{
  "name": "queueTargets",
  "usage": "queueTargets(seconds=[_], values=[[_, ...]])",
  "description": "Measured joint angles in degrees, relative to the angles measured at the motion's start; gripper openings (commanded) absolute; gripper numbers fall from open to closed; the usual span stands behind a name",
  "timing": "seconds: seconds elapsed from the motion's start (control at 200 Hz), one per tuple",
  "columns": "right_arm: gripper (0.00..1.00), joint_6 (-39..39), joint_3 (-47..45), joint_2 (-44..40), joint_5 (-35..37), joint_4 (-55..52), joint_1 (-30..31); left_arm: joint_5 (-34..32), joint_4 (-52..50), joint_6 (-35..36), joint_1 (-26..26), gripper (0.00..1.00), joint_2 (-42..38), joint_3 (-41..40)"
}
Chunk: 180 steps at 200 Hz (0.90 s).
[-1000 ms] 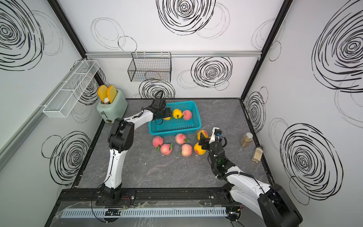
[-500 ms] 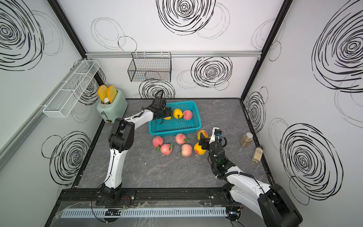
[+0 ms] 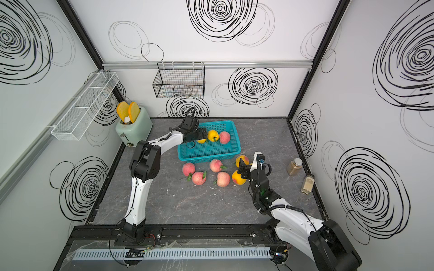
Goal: Put the peaches into the basket
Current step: Place the peach in the basket.
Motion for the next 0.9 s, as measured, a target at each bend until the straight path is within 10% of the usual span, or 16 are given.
queueTargets(seconds=[0.9], values=[[0.85,-0.02,0.00,-0.11,0.02,0.00,0.00,-1.22,-1.64,0.24,-0.09,0.95,-4.11,0.00]])
